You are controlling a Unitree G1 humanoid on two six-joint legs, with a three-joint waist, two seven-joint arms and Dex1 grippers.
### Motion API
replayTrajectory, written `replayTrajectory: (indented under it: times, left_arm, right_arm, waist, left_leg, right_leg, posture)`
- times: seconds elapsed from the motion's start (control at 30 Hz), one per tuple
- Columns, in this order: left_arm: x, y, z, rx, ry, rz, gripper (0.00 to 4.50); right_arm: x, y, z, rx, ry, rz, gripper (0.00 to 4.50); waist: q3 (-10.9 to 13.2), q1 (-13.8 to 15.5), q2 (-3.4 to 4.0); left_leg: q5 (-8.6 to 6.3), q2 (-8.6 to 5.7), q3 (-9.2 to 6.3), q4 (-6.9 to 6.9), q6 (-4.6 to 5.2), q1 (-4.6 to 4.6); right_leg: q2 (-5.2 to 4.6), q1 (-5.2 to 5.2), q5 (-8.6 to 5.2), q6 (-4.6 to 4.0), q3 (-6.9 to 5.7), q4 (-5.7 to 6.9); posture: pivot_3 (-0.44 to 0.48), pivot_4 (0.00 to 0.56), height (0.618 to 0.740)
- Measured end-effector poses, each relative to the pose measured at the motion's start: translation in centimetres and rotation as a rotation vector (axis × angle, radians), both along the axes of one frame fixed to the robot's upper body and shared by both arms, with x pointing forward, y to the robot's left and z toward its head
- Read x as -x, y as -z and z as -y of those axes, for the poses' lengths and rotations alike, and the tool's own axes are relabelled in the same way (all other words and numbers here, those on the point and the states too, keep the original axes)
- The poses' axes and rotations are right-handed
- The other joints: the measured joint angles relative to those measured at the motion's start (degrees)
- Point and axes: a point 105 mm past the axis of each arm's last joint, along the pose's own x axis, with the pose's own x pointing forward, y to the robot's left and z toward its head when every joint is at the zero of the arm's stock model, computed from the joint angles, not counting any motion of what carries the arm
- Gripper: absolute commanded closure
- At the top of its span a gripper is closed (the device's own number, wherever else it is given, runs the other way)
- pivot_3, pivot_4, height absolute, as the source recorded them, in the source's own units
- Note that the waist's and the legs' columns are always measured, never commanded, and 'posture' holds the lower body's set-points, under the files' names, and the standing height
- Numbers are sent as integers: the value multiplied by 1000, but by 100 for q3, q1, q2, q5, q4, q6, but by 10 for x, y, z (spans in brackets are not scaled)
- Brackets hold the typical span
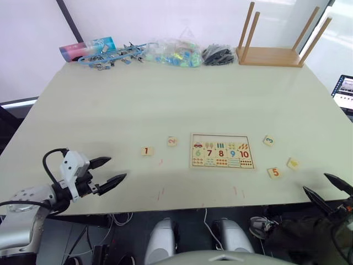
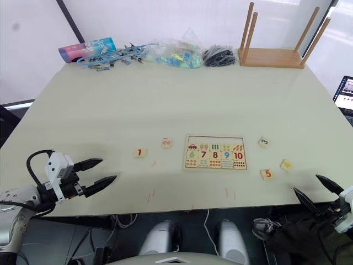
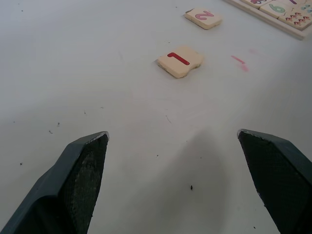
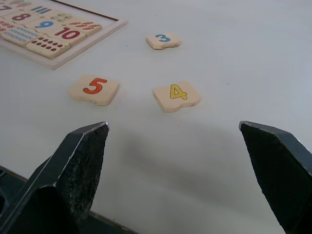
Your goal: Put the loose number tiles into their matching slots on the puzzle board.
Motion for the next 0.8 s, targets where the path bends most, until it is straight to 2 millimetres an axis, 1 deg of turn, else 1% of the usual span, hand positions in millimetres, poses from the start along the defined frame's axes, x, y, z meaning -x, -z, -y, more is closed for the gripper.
replayTrajectory:
  times: [0.27, 0.8]
  left_arm:
    - [0, 0, 0, 1, 4, 2, 10]
    - [-1, 0, 3, 2, 30, 13, 10]
  right_arm:
    - [2, 1, -1, 4, -21, 5, 0]
    - [2, 1, 0, 2, -19, 16, 0]
  waist:
    - [0, 1, 0]
    - [1, 2, 2]
  left_leg:
    - [0, -1, 1, -2, 0, 0]
    - [0, -1, 1, -6, 0, 0]
  right_leg:
    - [-18, 0, 0, 0, -16, -2]
    - [-21, 0, 0, 0, -18, -7]
  posture:
    - [0, 150, 738]
    - [0, 150, 738]
